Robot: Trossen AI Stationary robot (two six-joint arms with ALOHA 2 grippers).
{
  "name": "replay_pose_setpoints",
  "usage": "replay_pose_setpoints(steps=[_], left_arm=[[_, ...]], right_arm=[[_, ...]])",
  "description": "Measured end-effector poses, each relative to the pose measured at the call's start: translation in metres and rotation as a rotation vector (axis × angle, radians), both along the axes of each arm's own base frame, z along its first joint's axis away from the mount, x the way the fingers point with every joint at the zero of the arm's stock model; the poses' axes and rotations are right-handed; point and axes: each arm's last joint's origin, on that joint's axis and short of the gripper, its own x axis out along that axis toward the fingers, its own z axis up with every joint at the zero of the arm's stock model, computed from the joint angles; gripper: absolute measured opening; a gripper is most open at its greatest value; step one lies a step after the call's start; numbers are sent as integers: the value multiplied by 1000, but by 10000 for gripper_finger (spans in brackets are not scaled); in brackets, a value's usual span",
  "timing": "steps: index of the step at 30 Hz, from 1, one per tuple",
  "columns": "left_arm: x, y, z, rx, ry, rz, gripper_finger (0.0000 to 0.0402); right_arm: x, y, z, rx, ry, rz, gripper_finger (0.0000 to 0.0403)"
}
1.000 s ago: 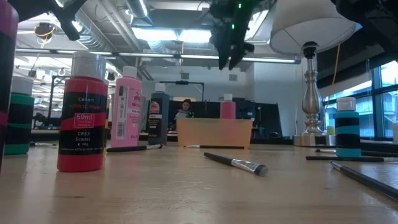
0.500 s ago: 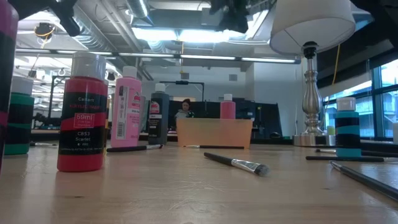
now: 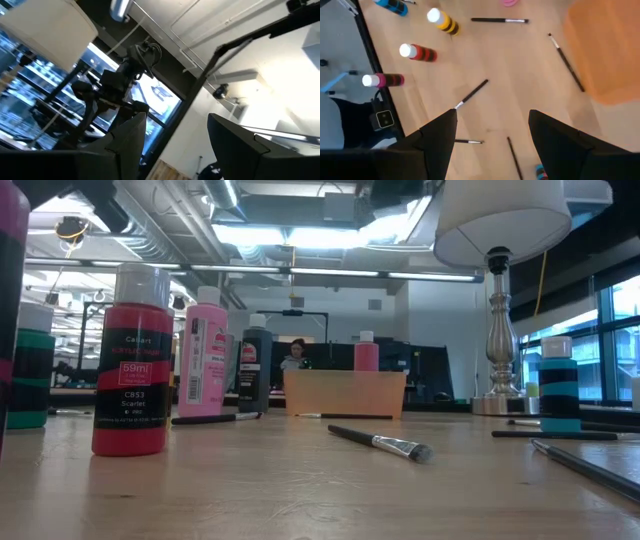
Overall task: Pick & Place Paint Supplies
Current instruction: Put the black paint brush into the white cup
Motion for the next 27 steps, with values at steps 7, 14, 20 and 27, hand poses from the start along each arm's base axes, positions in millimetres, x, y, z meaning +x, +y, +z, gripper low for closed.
replay_pose_setpoints(steps=[7,14,20,27], left_arm=[[0,-1,0,-21,-2,-48,210],[-5,0,21,-28,-45,-75,210],[-6,-2,67,80,-19,-89,210],[14,-8,108,164,167,-136,210]], right_arm=[[2,53,0,-53,-54,34,252],[-2,86,1,-110,-104,16,252],[-3,93,2,-120,-128,-5,252],[0,93,4,-119,-163,-4,251]])
